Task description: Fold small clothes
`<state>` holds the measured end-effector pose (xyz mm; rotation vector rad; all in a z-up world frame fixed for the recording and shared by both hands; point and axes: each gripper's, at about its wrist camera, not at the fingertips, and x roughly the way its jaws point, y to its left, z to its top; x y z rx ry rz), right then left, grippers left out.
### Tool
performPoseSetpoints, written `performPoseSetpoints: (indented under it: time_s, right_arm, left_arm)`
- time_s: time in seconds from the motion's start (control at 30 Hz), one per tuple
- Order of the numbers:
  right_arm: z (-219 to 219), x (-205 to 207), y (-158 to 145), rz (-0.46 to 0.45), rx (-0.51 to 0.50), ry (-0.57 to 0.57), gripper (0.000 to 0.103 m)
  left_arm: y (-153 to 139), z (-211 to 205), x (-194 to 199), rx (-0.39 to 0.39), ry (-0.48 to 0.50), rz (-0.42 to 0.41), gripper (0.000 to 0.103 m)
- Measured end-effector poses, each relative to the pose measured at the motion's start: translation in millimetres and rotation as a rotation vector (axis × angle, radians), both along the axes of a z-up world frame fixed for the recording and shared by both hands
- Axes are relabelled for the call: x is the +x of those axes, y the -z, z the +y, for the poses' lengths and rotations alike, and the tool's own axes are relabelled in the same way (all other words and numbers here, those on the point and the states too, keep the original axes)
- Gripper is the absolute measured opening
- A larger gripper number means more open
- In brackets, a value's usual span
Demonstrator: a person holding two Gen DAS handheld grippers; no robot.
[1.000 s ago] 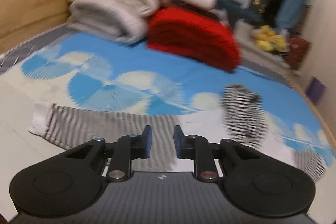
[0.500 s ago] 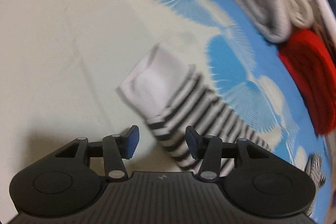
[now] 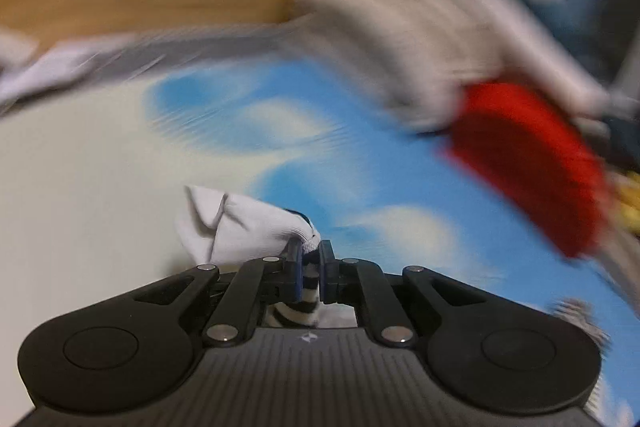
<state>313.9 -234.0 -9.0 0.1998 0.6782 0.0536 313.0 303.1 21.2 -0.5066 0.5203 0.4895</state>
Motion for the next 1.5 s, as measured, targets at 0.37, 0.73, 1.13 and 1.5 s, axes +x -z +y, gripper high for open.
performPoseSetpoints:
  time_s: [0.37, 0.73, 1.13, 1.5]
  right_arm:
    - [-44, -12, 21, 0.072, 0.075, 0.158, 0.064]
    - [-68, 18, 124, 0.378, 0.43, 0.299, 0.061]
    - [-58, 31, 113, 0.174, 0.477, 0.265, 0.005]
    - [-111, 30, 131, 0.317, 0.274, 0.445, 0.014]
  left_arm:
    - [-2, -248, 24, -0.318, 0.848, 0.04, 0.043]
    - [34, -177, 52, -0.068, 0.462, 0.278, 0.042]
    - [55, -180, 76, -0.022, 0.529, 0.37, 0.042]
    - [119, -216, 71, 0.037, 0.735, 0.62, 0.042]
